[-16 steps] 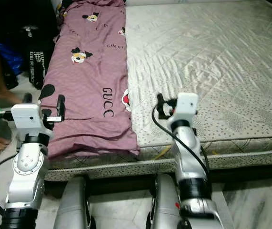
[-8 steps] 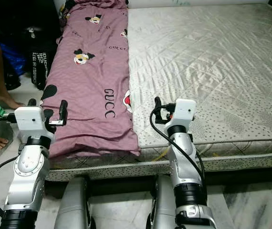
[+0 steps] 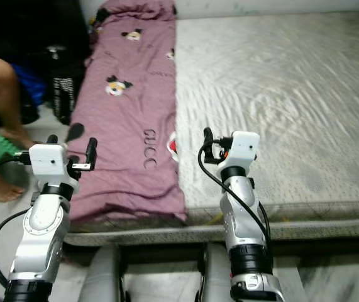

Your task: Clean up the room

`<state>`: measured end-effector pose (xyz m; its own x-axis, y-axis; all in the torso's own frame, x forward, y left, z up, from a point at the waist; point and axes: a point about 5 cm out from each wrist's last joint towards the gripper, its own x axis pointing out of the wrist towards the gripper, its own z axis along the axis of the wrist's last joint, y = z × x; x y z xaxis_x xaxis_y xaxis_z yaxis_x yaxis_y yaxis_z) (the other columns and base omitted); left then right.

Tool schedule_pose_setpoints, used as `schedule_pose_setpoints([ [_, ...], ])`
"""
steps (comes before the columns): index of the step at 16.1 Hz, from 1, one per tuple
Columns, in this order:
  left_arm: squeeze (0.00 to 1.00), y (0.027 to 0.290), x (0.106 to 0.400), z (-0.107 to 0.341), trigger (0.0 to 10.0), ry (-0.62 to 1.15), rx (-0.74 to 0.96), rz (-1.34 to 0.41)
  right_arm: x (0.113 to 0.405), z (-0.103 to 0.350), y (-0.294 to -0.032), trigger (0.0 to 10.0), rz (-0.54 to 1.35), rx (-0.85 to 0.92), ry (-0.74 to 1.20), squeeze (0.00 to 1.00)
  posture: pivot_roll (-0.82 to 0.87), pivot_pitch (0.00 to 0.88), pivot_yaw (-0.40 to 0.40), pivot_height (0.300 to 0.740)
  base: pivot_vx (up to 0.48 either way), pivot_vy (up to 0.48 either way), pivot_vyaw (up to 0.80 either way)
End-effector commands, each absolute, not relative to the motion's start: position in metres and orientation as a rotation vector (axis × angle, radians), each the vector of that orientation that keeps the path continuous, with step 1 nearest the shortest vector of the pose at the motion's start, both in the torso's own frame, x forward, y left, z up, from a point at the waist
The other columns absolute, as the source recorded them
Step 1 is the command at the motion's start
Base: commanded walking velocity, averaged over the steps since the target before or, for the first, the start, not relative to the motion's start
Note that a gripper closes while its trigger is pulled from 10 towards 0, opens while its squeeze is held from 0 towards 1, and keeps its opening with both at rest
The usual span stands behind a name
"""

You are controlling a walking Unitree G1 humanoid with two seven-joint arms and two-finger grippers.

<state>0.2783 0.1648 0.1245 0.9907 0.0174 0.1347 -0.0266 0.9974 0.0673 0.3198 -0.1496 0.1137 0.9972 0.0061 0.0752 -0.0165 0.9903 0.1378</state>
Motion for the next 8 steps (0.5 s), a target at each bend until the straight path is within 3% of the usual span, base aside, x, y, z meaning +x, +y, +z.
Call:
schedule_pose_setpoints([
  [1,0.0,0.1635,0.2845,0.1297,10.0,-0.15,0.088,-0.004,0.3196,0.1199,-0.1431,10.0,0.027,0.149,-0.101,0.0,0.06,0.0,0.051,0.691,0.0,0.0,0.0],
  [5,0.0,0.157,0.2902,0.1361,10.0,-0.175,0.104,-0.023,0.3186,0.1207,-0.1419,10.0,0.033,0.144,-0.1,0.0,0.06,0.0,0.041,0.736,0.0,0.0,0.0],
  [8,0.0,0.1538,0.287,0.1331,10.0,-0.168,0.111,-0.022,0.3182,0.1208,-0.1466,10.0,0.025,0.135,-0.098,0.0,0.05,0.0,0.036,0.74,0.0,0.0,0.0],
])
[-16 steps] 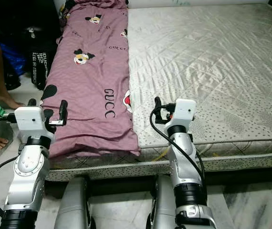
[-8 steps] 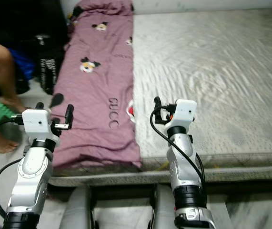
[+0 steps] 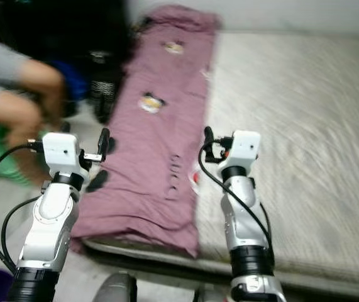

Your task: Clean up the room

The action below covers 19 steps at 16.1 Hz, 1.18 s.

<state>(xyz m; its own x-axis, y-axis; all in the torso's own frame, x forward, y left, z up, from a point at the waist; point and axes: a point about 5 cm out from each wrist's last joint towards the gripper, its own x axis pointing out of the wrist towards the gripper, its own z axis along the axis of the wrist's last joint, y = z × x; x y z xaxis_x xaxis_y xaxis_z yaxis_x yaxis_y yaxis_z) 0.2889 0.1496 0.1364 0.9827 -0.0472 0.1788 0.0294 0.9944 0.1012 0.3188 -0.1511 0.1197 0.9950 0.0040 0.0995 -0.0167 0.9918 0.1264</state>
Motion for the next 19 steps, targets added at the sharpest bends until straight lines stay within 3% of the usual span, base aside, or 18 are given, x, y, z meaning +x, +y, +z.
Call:
schedule_pose_setpoints([
  [1,0.0,0.154,0.288,0.133,10.0,-0.164,0.106,-0.018,0.317,0.121,-0.148,10.0,0.022,0.13,-0.097,0.0,0.05,0.0,0.034,0.74,0.0,0.0,0.0],
  [8,0.0,0.156,0.289,0.123,10.0,-0.09,0.154,0.032,0.312,0.116,-0.149,10.0,0.032,0.111,-0.074,0.0,0.05,0.0,0.02,0.74,0.0,0.0,0.0],
  [19,0.0,0.148,0.292,0.123,10.0,-0.094,0.123,-0.025,0.315,0.114,-0.146,10.0,0.013,0.116,-0.038,0.0,0.05,0.0,0.011,0.74,0.0,0.0,0.0],
])
